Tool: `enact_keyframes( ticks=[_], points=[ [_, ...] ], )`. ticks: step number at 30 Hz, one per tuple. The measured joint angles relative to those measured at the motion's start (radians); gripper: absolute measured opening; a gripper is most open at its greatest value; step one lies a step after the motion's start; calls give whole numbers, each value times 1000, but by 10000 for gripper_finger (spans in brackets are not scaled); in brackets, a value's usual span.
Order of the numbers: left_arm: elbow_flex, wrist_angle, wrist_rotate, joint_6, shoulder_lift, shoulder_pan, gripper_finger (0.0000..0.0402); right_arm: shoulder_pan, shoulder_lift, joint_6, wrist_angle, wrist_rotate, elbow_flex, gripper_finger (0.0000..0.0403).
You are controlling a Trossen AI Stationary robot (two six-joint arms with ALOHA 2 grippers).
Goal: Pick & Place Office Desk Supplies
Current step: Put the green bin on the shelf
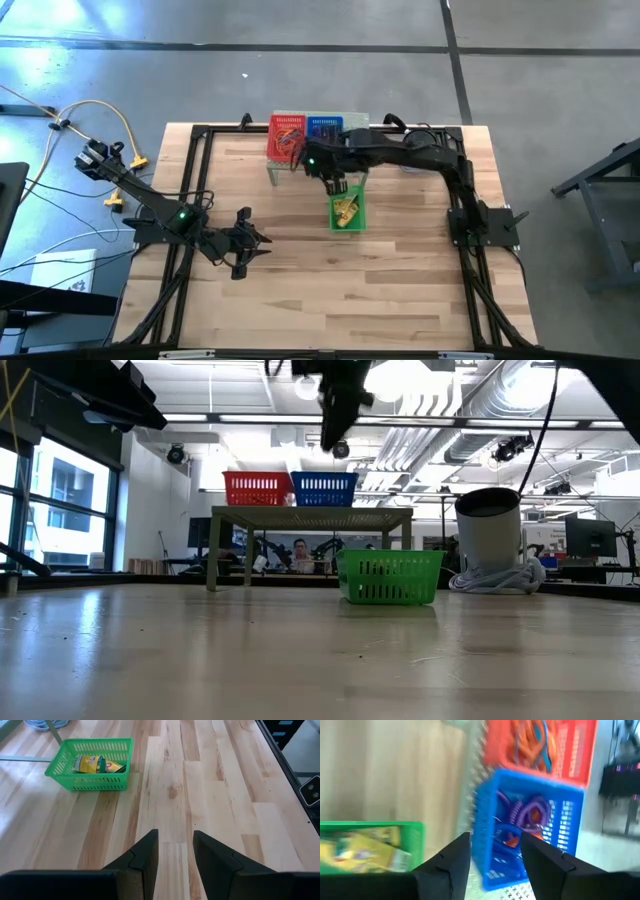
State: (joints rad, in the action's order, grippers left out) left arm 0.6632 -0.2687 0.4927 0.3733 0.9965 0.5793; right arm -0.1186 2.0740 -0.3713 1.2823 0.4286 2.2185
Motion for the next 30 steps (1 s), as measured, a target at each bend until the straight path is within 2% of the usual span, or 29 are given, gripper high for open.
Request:
enact_keyframes(
  ticks=[4,8,15,18,21,26,30],
  points=[
    [0,0,0,0,4,0,118,75,-61,6,0,8,1,159],
    [0,1,0,13,13,0,118,146,-112,118,55,-33,1,158],
    [0,3,-6,32,25,6,118,240,-132,447,285,-372,-3,158],
    [0,4,-6,58,30,6,118,266,-135,504,267,-460,-68,158],
    [0,8,-6,70,41,17,118,295,-130,491,258,-441,-144,158],
    [0,23,-6,86,78,45,118,315,-132,496,215,-319,-312,158],
    [-1,22,-6,101,110,62,118,303,-131,502,80,-296,-456,158]
  ],
)
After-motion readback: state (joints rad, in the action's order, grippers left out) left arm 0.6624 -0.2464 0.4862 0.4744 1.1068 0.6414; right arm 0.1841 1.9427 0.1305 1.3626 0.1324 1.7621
